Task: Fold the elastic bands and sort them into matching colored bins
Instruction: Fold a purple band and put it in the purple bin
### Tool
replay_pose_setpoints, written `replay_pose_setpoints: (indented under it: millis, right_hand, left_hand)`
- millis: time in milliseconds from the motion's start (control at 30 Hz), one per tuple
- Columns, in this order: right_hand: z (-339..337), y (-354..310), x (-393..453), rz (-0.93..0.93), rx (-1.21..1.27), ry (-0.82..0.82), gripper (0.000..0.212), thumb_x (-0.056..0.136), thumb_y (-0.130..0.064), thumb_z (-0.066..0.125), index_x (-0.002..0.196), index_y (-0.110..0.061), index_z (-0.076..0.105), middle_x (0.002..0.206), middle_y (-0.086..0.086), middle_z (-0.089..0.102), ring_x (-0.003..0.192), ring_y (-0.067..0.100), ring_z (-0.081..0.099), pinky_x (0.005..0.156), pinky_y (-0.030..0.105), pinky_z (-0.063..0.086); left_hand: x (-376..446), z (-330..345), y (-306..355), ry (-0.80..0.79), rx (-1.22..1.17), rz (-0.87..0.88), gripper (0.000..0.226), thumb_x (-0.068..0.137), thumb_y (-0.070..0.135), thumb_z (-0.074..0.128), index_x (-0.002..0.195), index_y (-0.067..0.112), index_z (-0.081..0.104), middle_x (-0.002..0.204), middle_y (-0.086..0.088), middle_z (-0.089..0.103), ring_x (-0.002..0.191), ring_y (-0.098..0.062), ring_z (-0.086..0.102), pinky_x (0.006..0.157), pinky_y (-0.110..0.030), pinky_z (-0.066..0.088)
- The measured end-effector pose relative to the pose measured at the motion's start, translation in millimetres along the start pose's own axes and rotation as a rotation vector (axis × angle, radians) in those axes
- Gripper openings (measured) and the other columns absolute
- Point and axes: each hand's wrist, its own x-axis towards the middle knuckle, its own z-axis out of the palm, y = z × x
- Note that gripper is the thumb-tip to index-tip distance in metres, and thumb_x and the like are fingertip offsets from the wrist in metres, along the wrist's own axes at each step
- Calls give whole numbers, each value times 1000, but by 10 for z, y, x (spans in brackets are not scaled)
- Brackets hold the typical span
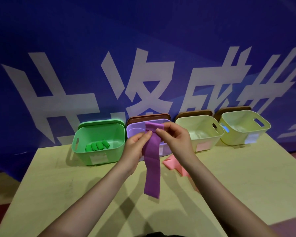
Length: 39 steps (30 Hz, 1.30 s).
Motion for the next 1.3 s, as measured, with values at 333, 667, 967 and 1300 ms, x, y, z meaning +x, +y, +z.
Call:
replay_pose_setpoints:
  millis: [333,667,967,1300]
  right_hand:
    - [-342,19,100,-441,-622,-219,22,84,-15,63,102,-14,75,84,1,67,75,3,57,67,16,45]
    - [-488,-19,231,-377,-662,-426,34,91,-10,50,121,-15,67,103,0,63,93,7,58,80,17,46]
    - [-45,112,172,74,-136,-206,6,92,-13,62,90,-13,68,63,-2,60,60,8,53,59,26,45]
    - [288,168,111,-48,-145,-144,22,89,-23,64,74,-7,60,65,14,55,61,11,46,56,35,38]
  left_hand:
    - [15,13,48,-86,-204,-210,28,98,17,36,98,8,63,87,-10,61,69,-16,58,63,-28,45]
    - [128,39,37,-113,-87,-69,18,96,8,49,96,7,67,80,-4,71,69,-12,63,60,-17,51]
    - [155,-73,44,33,407,342,14,94,16,57,94,9,69,83,-13,68,73,-13,57,67,-32,46]
    - [106,-294,74,148,451,436,25,87,30,56,85,9,68,76,-14,65,71,-14,54,66,-41,47]
